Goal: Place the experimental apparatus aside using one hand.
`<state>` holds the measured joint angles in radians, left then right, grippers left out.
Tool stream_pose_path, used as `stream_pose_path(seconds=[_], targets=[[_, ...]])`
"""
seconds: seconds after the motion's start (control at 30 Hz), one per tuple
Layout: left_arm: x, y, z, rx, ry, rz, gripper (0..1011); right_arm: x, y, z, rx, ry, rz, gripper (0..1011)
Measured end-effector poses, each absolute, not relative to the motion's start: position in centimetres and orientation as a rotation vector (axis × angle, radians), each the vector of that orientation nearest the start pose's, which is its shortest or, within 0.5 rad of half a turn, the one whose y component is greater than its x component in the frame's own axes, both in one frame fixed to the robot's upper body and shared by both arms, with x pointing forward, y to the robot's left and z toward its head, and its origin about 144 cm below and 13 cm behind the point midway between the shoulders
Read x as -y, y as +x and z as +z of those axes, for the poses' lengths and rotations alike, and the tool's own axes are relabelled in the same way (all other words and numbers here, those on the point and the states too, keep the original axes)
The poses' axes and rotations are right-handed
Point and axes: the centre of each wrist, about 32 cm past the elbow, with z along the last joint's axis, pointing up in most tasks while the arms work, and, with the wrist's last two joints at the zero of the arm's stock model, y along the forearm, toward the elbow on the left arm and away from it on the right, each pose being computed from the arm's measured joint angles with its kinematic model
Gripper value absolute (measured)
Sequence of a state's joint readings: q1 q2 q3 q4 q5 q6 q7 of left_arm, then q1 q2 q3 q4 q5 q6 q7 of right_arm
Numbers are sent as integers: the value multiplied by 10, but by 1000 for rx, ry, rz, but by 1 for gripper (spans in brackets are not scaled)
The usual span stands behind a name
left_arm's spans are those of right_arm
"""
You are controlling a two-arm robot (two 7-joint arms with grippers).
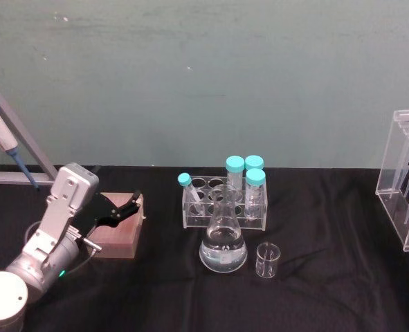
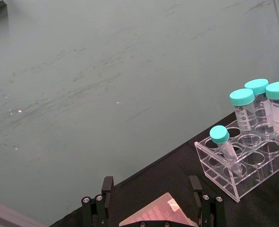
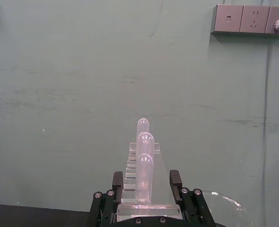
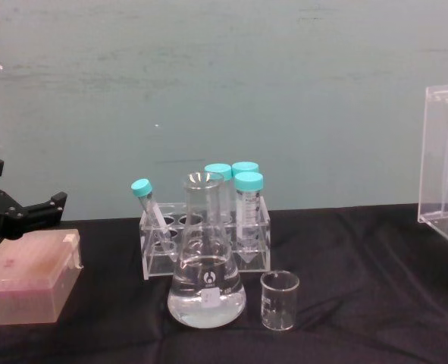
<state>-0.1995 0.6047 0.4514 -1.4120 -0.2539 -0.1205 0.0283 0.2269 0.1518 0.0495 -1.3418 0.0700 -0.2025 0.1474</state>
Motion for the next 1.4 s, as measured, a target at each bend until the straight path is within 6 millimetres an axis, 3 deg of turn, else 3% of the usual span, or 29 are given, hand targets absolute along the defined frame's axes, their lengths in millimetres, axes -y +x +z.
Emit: stream_pose_path(seconds=[0.63, 1.4], targets=[[-310, 489, 1140, 285, 304, 1248, 1000, 312, 526, 1157, 227, 86, -1493, 604], [-310, 489, 1140, 285, 305, 1248, 1000, 315, 531, 1154, 223, 83, -1492, 604]])
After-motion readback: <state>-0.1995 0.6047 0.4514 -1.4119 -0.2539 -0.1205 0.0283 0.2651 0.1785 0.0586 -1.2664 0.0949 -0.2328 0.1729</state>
